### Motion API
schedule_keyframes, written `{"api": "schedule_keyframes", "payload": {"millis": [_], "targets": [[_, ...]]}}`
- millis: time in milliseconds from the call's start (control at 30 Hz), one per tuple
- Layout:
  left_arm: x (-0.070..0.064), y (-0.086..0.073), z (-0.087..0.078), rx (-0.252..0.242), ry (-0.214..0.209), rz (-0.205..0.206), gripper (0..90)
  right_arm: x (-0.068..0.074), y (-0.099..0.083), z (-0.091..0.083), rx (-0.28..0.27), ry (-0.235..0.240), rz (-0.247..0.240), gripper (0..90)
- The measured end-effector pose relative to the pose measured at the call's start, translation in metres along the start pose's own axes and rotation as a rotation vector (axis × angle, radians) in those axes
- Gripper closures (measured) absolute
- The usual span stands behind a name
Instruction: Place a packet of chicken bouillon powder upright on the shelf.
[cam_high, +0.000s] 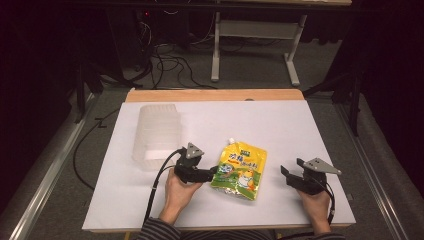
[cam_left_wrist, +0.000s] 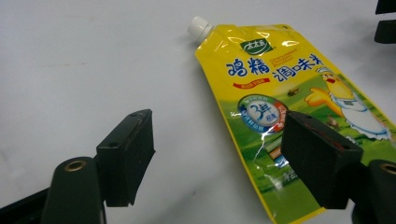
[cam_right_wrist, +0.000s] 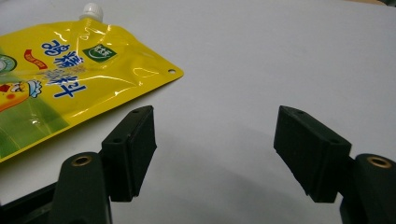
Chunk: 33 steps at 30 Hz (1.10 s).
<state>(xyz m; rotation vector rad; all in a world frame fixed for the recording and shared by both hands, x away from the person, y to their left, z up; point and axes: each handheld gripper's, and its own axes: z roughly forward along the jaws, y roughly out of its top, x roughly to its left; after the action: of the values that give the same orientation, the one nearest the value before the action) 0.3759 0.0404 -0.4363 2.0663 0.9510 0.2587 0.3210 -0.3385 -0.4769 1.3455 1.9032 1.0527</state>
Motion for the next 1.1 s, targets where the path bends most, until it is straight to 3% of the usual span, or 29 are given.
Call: {"api": "schedule_keyframes", "payload": {"millis": [67, 133, 300, 500, 667, 767, 1100], "targets": [[0.001, 0.006, 0.005, 0.002, -0.027, 0.009, 25.8, 0.0, 0.0, 0.0, 0.0, 0.001, 0.0, 30.2], [0.0, 0.011, 0.009, 0.03, -0.059, -0.024, 25.8, 0.0, 0.0, 0.0, 0.0, -0.001, 0.0, 30.2], [0.001, 0.02, 0.018, 0.085, -0.057, -0.025, 26.1, 0.0, 0.0, 0.0, 0.0, -0.001, 0.0, 30.2], [0.001, 0.029, 0.027, 0.119, -0.05, -0.04, 26.0, 0.0, 0.0, 0.0, 0.0, -0.001, 0.001, 30.2], [0.003, 0.039, 0.037, 0.167, -0.053, -0.077, 25.6, 0.0, 0.0, 0.0, -0.001, 0.0, 0.0, 30.2], [0.006, 0.044, 0.043, 0.179, -0.08, -0.12, 27.2, 0.0, 0.0, 0.0, -0.001, -0.001, -0.001, 30.2], [0.012, 0.053, 0.069, 0.281, -0.109, -0.179, 27.3, 0.0, 0.0, 0.0, -0.002, 0.001, -0.002, 30.2]]}}
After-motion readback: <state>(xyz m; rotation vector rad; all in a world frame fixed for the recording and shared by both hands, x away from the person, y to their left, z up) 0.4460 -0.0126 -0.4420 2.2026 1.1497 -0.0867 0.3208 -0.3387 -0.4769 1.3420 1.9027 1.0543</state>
